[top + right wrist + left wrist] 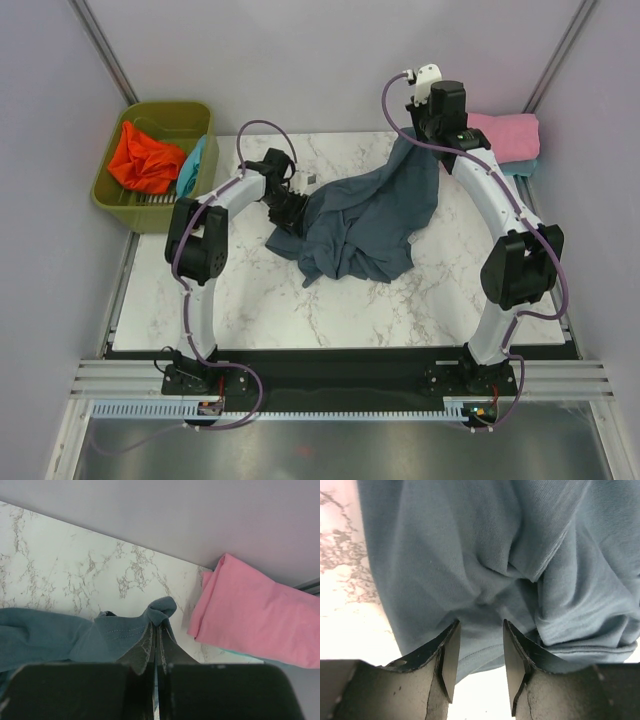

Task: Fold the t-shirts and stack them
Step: Flatten the tshirt out

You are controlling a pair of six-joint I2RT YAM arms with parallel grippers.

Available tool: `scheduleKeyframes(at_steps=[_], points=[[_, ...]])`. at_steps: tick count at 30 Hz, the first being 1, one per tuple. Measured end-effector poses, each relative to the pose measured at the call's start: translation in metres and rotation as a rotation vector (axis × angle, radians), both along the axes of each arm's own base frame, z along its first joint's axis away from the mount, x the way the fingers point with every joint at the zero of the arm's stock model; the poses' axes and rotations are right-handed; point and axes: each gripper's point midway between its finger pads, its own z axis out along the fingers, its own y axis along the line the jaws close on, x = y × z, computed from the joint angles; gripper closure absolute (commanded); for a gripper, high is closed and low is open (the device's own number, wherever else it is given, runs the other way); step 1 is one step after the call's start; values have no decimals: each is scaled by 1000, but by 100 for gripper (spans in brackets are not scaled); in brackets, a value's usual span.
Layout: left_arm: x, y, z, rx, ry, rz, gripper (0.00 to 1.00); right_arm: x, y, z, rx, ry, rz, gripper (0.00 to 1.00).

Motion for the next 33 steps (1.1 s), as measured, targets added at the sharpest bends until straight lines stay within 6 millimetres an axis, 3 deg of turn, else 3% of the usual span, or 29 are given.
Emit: scheduleKeyframes(at_steps=[7, 14, 16, 17, 22, 27, 33], points=[[-1, -1, -6, 5, 12, -3, 56, 0, 0, 1, 1, -4, 0, 100], [-2, -1, -6, 6, 14, -4, 86, 0, 0, 1, 1, -3, 0, 100], [-2, 0, -7, 7, 17, -3, 90, 0, 0, 1, 1, -4, 0, 100], [-3, 0, -7, 7, 17, -3, 98, 0, 0, 1, 1, -4, 0, 100], [-4, 2, -1, 11, 4, -3, 98, 1, -1, 1, -2, -5, -6, 100], [4, 7, 41, 15, -115, -17, 98, 1, -3, 2, -9, -7, -13, 100], [22, 11, 127, -1, -359, -54, 98, -6, -11, 13, -22, -31, -46, 100]])
